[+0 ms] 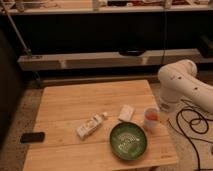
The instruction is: Place the pepper in the ceramic cup
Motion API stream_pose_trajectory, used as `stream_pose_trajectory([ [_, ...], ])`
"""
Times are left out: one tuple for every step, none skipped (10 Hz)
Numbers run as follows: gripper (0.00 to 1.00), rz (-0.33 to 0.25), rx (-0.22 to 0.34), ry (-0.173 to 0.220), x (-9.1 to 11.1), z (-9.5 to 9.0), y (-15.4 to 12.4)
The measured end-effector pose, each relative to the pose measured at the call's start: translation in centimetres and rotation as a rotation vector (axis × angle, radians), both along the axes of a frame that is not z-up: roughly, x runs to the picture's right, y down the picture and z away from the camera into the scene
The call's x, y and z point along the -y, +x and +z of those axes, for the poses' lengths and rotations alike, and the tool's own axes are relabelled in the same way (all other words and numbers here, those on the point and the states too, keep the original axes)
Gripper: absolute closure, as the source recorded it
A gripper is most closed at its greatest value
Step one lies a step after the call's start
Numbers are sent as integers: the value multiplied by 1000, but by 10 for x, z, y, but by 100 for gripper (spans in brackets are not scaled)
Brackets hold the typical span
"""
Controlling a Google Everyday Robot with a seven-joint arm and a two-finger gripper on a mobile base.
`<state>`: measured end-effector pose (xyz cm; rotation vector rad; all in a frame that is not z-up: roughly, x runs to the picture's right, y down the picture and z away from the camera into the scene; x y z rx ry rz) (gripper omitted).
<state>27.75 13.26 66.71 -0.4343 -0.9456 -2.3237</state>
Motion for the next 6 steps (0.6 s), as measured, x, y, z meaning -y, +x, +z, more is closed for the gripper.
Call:
stream_pose_trajectory([
  [34,-6,5,0,0,0,-3],
  [34,-12,10,0,0,3,-7],
  [34,-16,13,0,1,5,-11],
  [34,-20,20,0,1,7,-16],
  [34,-25,16,0,0,7,-14],
  [34,-26,17,-1,-3,8,-17],
])
